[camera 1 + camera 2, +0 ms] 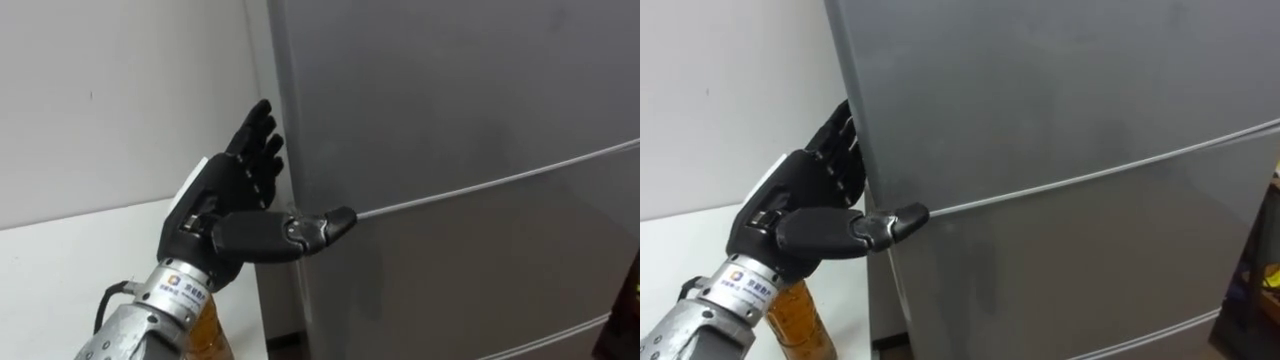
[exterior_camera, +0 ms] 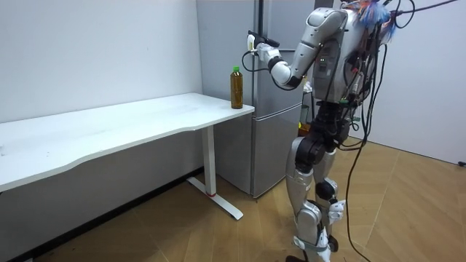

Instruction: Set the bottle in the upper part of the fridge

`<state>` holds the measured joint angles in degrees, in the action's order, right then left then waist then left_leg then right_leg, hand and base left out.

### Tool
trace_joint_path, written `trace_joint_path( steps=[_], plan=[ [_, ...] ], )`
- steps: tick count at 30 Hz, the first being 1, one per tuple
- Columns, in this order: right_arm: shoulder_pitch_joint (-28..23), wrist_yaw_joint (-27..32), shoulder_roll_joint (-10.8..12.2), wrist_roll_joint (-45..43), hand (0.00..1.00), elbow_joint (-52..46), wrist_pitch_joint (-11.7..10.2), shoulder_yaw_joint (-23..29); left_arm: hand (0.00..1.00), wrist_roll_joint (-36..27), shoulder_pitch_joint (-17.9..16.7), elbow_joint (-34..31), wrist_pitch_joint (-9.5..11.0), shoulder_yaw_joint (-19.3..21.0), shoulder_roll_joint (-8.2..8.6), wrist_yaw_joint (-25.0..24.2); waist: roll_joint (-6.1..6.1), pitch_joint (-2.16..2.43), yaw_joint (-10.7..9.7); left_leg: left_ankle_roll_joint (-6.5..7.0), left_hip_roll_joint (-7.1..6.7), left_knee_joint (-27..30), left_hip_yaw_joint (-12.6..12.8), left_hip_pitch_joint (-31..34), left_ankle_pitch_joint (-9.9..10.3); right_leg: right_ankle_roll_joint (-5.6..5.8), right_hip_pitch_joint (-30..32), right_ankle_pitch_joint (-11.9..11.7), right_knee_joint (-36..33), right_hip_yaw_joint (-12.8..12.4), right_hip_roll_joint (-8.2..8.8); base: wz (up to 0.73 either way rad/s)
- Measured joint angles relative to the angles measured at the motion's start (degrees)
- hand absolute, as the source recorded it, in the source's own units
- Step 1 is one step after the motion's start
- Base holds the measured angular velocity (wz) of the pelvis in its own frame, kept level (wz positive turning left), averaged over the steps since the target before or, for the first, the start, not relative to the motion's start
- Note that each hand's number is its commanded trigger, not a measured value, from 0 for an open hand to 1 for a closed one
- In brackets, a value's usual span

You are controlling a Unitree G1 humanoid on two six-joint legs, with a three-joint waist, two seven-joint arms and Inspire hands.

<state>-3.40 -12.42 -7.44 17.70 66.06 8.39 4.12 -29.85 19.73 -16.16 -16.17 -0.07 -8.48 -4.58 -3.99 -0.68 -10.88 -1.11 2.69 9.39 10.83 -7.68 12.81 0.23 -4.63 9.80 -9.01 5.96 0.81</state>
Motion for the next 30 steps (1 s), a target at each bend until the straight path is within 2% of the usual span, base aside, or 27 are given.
trace_joint_path(
  steps=[3,9,12,15,19,30],
  plan=[
    [0.03,-0.01,-0.07,0.04,0.0,-0.04,0.26,-0.01,0.0,0.01,2.6,1.74,0.0,0.02,-0.01,0.61,-0.02,0.03,0.02,0.0,-0.01,0.0,0.15,0.0,0.0,0.03,0.07,-0.05,-0.03,-0.26,0.01,-0.04],
    [0.17,-0.21,-0.15,-0.01,0.0,-0.06,0.46,0.01,0.0,0.13,2.95,2.4,0.02,0.04,-0.02,0.67,-0.11,0.13,-0.03,0.0,-0.01,0.0,0.22,0.13,0.0,0.03,0.7,-0.07,-0.7,-0.87,0.0,-0.02],
    [0.24,-0.26,-0.22,0.03,0.0,0.0,0.44,0.11,0.0,0.18,3.25,3.49,0.02,0.05,-0.18,0.66,-0.51,0.39,-0.6,0.0,-0.08,0.0,0.29,0.4,0.0,0.18,0.74,-0.16,-0.66,-0.73,0.07,0.04],
    [0.7,-0.26,-0.28,0.01,0.0,0.51,0.47,0.09,0.0,0.23,3.25,4.44,0.03,0.04,-1.11,0.62,-0.85,0.59,-1.29,0.0,-0.09,-0.01,0.31,0.63,0.0,0.22,0.7,-0.21,-0.66,-0.49,0.11,0.06],
    [1.22,-0.27,-0.67,0.02,0.0,0.59,0.45,-0.11,0.0,0.4,3.25,5.12,0.02,-0.21,-1.52,0.57,-1.44,0.54,-1.53,0.01,-0.09,0.03,0.35,0.7,0.0,0.26,0.7,-0.33,-0.68,-0.44,0.11,0.01],
    [1.63,-0.15,-1.32,0.05,0.0,0.64,0.38,-0.7,0.0,0.21,3.24,5.59,0.85,-0.74,-1.56,-0.27,-1.73,0.31,-1.33,0.03,-0.06,0.2,1.11,1.17,-0.02,0.37,0.86,-0.71,0.35,-0.57,0.1,0.0]
  ],
)
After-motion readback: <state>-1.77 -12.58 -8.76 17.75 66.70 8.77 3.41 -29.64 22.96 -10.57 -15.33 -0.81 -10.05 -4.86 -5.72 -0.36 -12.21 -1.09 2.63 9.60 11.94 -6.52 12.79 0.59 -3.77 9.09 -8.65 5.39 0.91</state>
